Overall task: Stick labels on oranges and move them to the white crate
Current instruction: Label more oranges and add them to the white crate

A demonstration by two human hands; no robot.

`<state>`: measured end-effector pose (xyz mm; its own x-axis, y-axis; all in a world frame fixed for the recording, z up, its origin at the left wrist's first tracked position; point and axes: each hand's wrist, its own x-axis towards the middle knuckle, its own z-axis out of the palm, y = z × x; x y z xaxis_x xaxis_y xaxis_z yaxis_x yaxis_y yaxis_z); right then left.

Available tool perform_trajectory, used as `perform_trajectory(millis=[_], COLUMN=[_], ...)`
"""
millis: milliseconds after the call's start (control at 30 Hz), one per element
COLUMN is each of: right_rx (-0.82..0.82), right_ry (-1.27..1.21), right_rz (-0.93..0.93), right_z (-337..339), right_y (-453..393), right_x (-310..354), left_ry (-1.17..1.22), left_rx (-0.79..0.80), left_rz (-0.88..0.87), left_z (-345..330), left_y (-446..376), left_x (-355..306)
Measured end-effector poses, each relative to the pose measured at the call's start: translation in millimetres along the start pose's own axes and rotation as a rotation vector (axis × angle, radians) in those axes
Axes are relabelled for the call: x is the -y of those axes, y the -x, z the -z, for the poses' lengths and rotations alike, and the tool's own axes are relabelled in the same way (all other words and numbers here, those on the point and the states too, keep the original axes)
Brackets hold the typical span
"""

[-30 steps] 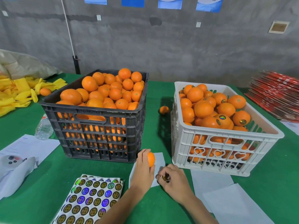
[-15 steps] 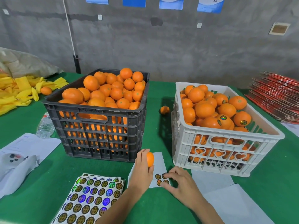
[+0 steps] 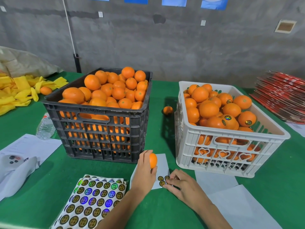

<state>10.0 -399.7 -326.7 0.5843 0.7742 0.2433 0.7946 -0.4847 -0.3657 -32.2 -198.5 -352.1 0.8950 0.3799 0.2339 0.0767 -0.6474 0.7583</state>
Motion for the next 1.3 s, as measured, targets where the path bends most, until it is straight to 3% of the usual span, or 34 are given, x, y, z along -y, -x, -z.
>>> perform_trajectory(millis=[367,500,567,667,767,933,1100,1200,1300], right_rx=[-0.088,-0.261,-0.374,-0.536,-0.584,-0.709,-0.719,-0.761,-0.811], right_ry=[-0.238,-0.346,-0.242,0.035,0.232,0.335,0.133,0.029,-0.046], right_rz=[-0.114,-0.293,-0.315,-0.167,-0.082,-0.042,-0.076,-0.15,-0.241], right_z=[-5.6,-7.4,-2.2,18.9,45.7,92.0,142.2,172.6,208.4], right_y=[3.1,-4.1,-15.7,-43.9,-72.1,-98.0,-106.0,-112.1,-116.4], right_x=[1.9,5.6,13.7,33.9,52.4,64.1,72.1,63.7,44.0], left_ry=[0.001,0.031,0.098,0.213,0.272,0.23,0.147,0.155,0.242], left_rx=[0.009,0.02,0.013,-0.047,-0.11,-0.193,-0.26,-0.168,0.096], left_rz=[0.038,0.053,0.053,0.006,-0.044,-0.136,-0.272,-0.436,-0.49], left_z=[1.3,2.8,6.7,19.1,37.5,67.0,78.3,81.1,79.3], left_y=[0.0,0.2,-1.7,-12.7,-23.8,-44.2,-79.1,-100.5,-119.9], left_x=[-1.4,-3.2,-11.8,-37.9,-67.5,-109.0,-152.4,-186.9,-215.5])
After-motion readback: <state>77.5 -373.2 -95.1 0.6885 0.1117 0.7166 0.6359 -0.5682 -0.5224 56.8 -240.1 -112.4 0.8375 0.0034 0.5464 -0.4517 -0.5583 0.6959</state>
